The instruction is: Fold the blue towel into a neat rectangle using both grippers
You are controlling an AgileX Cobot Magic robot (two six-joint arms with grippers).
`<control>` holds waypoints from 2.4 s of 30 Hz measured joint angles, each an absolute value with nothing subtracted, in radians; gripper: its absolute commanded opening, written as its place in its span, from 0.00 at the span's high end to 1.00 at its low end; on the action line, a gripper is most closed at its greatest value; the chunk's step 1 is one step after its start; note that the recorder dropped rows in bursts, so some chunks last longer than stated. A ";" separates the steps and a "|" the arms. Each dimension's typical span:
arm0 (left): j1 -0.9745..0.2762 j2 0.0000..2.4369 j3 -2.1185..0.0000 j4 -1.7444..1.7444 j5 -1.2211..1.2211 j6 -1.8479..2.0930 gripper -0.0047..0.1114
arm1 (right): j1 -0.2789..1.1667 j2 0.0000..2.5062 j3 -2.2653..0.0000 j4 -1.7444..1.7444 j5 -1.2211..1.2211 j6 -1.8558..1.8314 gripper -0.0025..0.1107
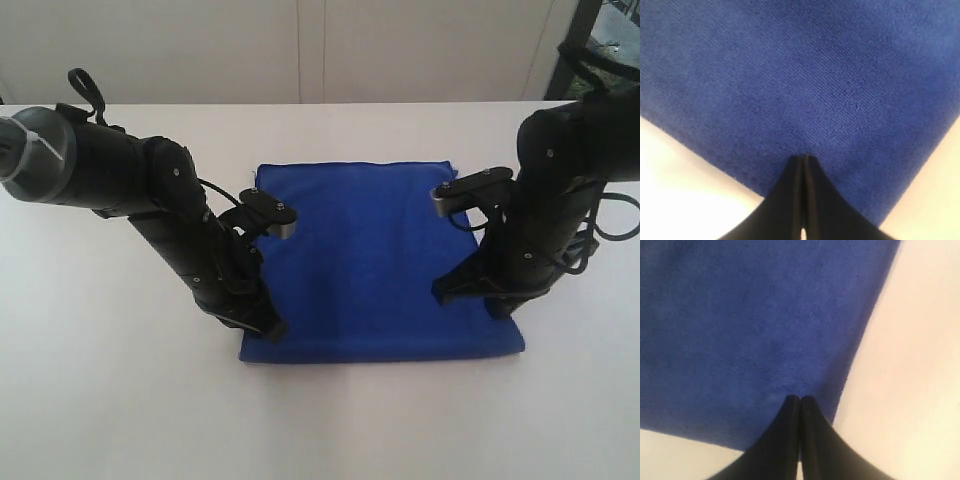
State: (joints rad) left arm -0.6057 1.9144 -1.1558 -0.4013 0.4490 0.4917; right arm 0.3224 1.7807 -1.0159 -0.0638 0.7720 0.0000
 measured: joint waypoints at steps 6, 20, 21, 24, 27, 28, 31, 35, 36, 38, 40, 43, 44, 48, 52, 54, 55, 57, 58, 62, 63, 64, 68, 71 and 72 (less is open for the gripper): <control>-0.606 1.914 -1.156 -0.401 0.449 0.492 0.96 | 0.320 1.822 -0.966 -0.071 0.731 0.022 0.98; -0.606 1.797 -1.186 -0.406 0.490 0.492 0.96 | 0.320 1.747 -0.960 -0.073 0.716 0.044 0.98; -0.606 1.796 -1.186 -0.416 0.500 0.492 0.96 | 0.320 1.742 -0.960 -0.073 0.716 0.046 0.98; -0.606 1.804 -1.182 -0.437 0.511 0.492 0.96 | 0.320 1.742 -0.958 -0.073 0.714 0.046 0.98; -0.606 1.823 -1.163 -0.444 0.519 0.492 0.96 | 0.320 1.742 -0.956 -0.074 0.714 0.046 0.98; -0.606 1.830 -1.157 -0.443 0.519 0.492 0.96 | 0.320 1.742 -0.956 -0.074 0.714 0.046 0.98; -0.606 1.848 -1.144 -0.443 0.519 0.492 0.96 | 0.320 1.742 -0.956 -0.074 0.714 0.046 0.98; -0.606 1.866 -1.142 -0.445 0.511 0.492 0.96 | 0.320 1.742 -0.934 -0.076 0.674 0.046 0.98; -0.606 1.876 -1.142 -0.445 0.511 0.492 0.96 | 0.320 1.742 -0.929 -0.076 0.669 0.046 0.98; -0.606 1.894 -1.142 -0.445 0.511 0.492 0.96 | 0.320 1.742 -0.922 -0.076 0.662 0.046 0.98; -0.606 1.907 -1.142 -0.447 0.509 0.492 0.96 | 0.320 1.742 -0.922 -0.076 0.651 0.056 0.98; -0.606 1.907 -1.142 -0.440 0.509 0.474 0.96 | 0.320 1.738 -0.922 -0.076 0.646 0.077 0.98; -0.606 1.907 -1.142 -0.430 0.509 0.462 0.96 | 0.320 1.735 -0.922 -0.076 0.646 0.080 0.98; -0.606 1.903 -1.129 -0.393 0.507 0.384 0.96 | 0.320 1.701 -0.922 -0.076 0.646 0.086 0.98; -0.606 1.887 -1.085 -0.393 0.463 0.328 0.96 | 0.320 1.654 -0.922 -0.076 0.646 0.098 0.98; -0.606 1.873 -1.054 -0.399 0.431 0.295 0.96 | 0.320 1.628 -0.922 -0.076 0.653 0.105 0.98; -0.606 1.868 -1.043 -0.399 0.421 0.285 0.96 | 0.320 1.620 -0.922 -0.076 0.660 0.105 0.98; -0.606 1.858 -1.028 -0.399 0.408 0.275 0.96 | 0.320 1.609 -0.922 -0.084 0.672 0.105 0.98; -0.606 1.850 -1.016 -0.399 0.401 0.270 0.96 | 0.320 1.598 -0.922 -0.090 0.679 0.110 0.98; -0.606 1.832 -0.990 -0.393 0.392 0.257 0.96 | 0.320 1.579 -0.922 -0.092 0.684 0.113 0.98; -0.606 1.828 -0.983 -0.393 0.389 0.252 0.96 | 0.320 1.574 -0.922 -0.092 0.684 0.113 0.98; -0.606 1.819 -0.973 -0.391 0.385 0.243 0.96 | 0.320 1.570 -0.922 -0.094 0.686 0.113 0.98; -0.606 1.796 -0.939 -0.388 0.378 0.227 0.96 | 0.320 1.567 -0.922 -0.096 0.688 0.113 0.98; -0.606 1.777 -0.917 -0.373 0.380 0.222 0.96 | 0.320 1.567 -0.922 -0.096 0.688 0.116 0.98; -0.606 1.771 -0.915 -0.369 0.381 0.222 0.96 | 0.320 1.567 -0.922 -0.096 0.688 0.116 0.98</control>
State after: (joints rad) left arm -0.6057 1.7710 -0.9147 -0.3690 0.3813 0.2225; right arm 0.3197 1.5672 -0.9215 -0.0959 0.6881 0.1165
